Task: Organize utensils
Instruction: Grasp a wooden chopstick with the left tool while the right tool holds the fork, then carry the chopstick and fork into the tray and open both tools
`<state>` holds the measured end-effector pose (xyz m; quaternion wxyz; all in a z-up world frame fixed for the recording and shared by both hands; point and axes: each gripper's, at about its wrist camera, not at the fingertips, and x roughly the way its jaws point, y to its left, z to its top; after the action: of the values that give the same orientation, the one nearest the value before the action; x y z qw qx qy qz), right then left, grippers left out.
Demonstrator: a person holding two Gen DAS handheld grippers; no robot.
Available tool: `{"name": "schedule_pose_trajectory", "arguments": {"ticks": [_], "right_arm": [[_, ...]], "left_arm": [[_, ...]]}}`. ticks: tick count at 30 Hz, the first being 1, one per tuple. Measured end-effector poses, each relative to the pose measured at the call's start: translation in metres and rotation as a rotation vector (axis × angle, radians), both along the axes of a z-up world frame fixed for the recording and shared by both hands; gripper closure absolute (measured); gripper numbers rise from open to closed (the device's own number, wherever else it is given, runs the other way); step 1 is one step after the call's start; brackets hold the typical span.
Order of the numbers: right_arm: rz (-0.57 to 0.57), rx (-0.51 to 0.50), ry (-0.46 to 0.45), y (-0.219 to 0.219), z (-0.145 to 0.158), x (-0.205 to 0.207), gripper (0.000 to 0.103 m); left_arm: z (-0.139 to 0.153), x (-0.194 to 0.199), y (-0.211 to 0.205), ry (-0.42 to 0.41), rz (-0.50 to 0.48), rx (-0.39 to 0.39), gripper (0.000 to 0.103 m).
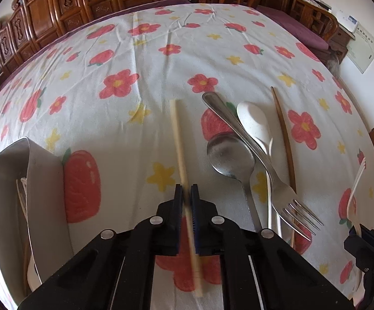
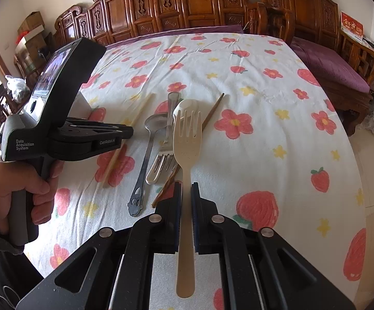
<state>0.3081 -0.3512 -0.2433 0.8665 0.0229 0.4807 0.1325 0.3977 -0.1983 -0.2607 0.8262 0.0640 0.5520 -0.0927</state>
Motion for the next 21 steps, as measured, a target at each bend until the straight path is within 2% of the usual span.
{"name": "schedule_pose_trajectory", "arguments": {"ticks": [9, 21], "right_arm": [[0.025, -0.012, -0.004, 0.010, 0.001, -0.001, 0.094], [0.048, 0.016, -0.032, 0.017, 0.012, -0.003, 0.094]], "left_arm": [[0.010, -0.018, 0.020, -0.003, 0.010, -0.007, 0.099], [0.070, -0.047, 0.044, -0.103, 0.008, -0.059, 0.099]]}}
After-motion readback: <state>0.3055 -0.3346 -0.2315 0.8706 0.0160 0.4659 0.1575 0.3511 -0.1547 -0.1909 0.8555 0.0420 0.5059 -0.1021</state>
